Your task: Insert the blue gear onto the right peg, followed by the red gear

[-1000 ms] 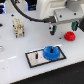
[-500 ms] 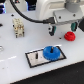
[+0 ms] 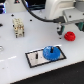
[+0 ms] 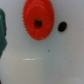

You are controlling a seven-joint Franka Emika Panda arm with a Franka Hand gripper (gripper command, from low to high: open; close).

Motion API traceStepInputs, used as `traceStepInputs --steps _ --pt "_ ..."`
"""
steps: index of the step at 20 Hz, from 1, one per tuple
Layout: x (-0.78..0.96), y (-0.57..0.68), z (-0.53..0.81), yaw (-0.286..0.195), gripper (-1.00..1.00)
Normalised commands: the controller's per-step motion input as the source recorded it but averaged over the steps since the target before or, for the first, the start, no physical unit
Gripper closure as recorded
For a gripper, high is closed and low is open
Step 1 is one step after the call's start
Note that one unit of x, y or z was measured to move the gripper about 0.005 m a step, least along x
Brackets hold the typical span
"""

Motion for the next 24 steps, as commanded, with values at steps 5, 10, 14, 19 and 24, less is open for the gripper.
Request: traceStepInputs --steps 5,10,14,19,24 --pt "-0.09 0.2 -0.27 0.0 -1.0" --pt "-0.1 0.12 -0.32 0.0 -1.0" --pt "-0.09 0.04 -0.31 0.0 -1.0" --pt "-0.09 0.0 -0.22 0.0 -1.0" --pt "-0.1 0.02 -0.15 0.0 1.0"
